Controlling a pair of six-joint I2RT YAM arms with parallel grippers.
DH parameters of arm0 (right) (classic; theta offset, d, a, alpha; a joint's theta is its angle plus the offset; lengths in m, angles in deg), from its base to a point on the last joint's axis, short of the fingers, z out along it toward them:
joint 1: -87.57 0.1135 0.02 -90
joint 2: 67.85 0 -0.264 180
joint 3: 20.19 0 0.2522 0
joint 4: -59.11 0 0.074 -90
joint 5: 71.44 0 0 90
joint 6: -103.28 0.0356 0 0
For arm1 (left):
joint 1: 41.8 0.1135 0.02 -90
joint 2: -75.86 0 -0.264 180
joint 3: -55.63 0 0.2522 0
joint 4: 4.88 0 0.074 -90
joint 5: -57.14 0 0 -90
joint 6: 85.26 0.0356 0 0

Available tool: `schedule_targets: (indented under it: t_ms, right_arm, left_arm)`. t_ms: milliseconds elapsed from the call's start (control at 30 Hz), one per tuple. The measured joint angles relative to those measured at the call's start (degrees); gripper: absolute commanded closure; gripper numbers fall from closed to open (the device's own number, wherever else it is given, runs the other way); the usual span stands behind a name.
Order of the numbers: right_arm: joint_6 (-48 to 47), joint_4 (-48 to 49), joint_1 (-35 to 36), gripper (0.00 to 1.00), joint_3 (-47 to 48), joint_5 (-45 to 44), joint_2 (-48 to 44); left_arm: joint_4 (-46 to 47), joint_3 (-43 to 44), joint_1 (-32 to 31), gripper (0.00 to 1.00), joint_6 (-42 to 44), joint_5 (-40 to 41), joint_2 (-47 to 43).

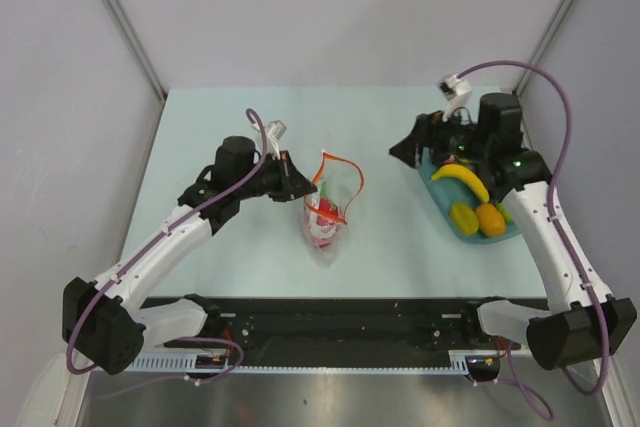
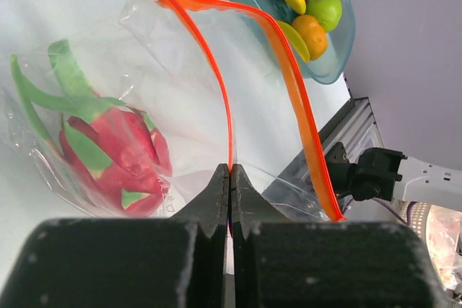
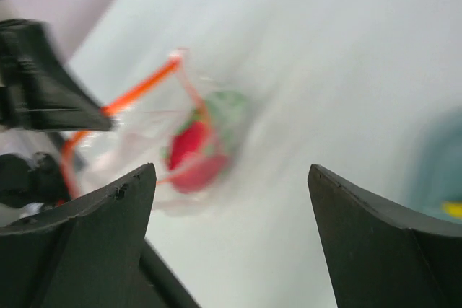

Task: Place the food in the zip-top bag and seal the zipper
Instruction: Place the fake fruit in the zipper food storage bag, then pick up the fake fruit from the bin.

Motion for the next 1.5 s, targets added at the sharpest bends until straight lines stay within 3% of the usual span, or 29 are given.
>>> schedule_targets:
  t_ms: [133, 367, 600, 900, 1033, 1100, 1133, 1267, 1367, 1500]
  right_arm:
    - [-12.72, -9.57, -11.43, 0.13, 3.10, -0.20, 2.86]
    - [-35.19, -23.98, -19.98, 0.22, 7.28, -6.82, 16.04]
    - [-48.06, -26.38, -20.55, 0.25, 7.61, -17.73, 29.16]
    - [-54.73, -19.37, -19.93, 0.30, 8.79, -26.93, 38.62]
    - [-55.89, -16.79, -19.39, 0.49, 9.38, -29.16, 41.53]
    - [-56.30, -15.82, -19.23, 0.61, 9.49, -30.18, 42.56]
    - [-56.57, -15.54, -19.23, 0.72, 9.51, -30.60, 42.82]
    - [-56.52, -15.89, -19.39, 0.92, 10.27, -31.23, 42.95]
    - [-56.17, -17.84, -19.76, 1.00, 11.10, -30.23, 42.03]
    - [-54.05, -22.86, -20.11, 1.00, 12.94, -26.16, 36.57]
  left_arm:
    - [-0.22, 0.02, 0.00, 1.00, 0.92, 0.04, 0.33]
    - [-0.68, 0.57, 0.00, 1.00, 2.34, 0.04, 0.81]
    - [-1.79, 1.38, 0.00, 1.00, 3.30, 0.04, 1.90]
    - [-2.75, 1.38, 0.00, 1.00, 4.37, 0.04, 2.03]
    - [-3.04, 1.38, 0.00, 1.00, 4.48, 0.07, 2.25]
    - [-3.15, 1.38, 0.00, 1.00, 4.61, 0.07, 2.25]
    - [-3.17, 1.38, 0.00, 1.00, 4.81, 0.07, 2.25]
    - [-3.23, 1.38, 0.00, 1.00, 5.35, 0.09, 2.23]
    - [-3.30, 1.38, 0.00, 1.00, 5.46, 0.09, 2.16]
    - [-3.41, 1.38, 0.00, 1.00, 5.44, 0.09, 1.86]
